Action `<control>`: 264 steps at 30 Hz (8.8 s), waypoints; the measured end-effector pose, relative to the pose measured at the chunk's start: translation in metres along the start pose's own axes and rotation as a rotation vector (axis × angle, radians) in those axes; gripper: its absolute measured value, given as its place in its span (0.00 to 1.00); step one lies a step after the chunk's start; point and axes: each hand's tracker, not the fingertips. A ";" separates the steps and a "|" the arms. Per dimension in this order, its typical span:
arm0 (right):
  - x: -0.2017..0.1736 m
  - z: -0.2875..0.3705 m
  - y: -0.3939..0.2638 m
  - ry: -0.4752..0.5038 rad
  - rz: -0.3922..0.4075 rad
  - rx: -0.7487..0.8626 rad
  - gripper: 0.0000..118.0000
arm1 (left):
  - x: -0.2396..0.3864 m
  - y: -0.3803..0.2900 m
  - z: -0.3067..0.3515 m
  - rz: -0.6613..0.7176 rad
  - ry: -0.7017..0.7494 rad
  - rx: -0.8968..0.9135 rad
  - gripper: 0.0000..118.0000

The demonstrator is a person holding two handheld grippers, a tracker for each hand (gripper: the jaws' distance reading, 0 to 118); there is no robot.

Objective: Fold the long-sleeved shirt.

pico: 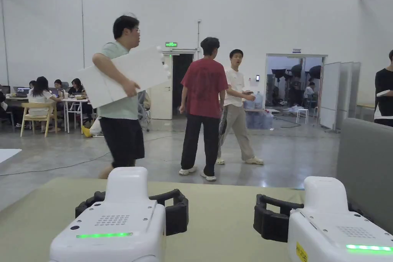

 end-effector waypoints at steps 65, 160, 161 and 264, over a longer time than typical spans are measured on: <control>0.004 0.007 0.003 -0.026 -0.005 0.014 1.00 | 0.001 0.001 0.001 -0.003 -0.007 0.003 0.90; -0.002 0.037 -0.019 0.233 -0.028 -0.153 0.00 | -0.009 0.097 -0.108 0.239 -0.502 -0.407 0.06; 0.007 0.040 -0.016 0.213 -0.038 -0.143 0.00 | 0.009 0.089 -0.111 0.232 -0.525 -0.427 0.06; 0.109 -0.290 0.161 -0.082 0.210 -0.449 0.07 | -0.068 0.127 -0.340 0.217 -0.202 -0.387 0.00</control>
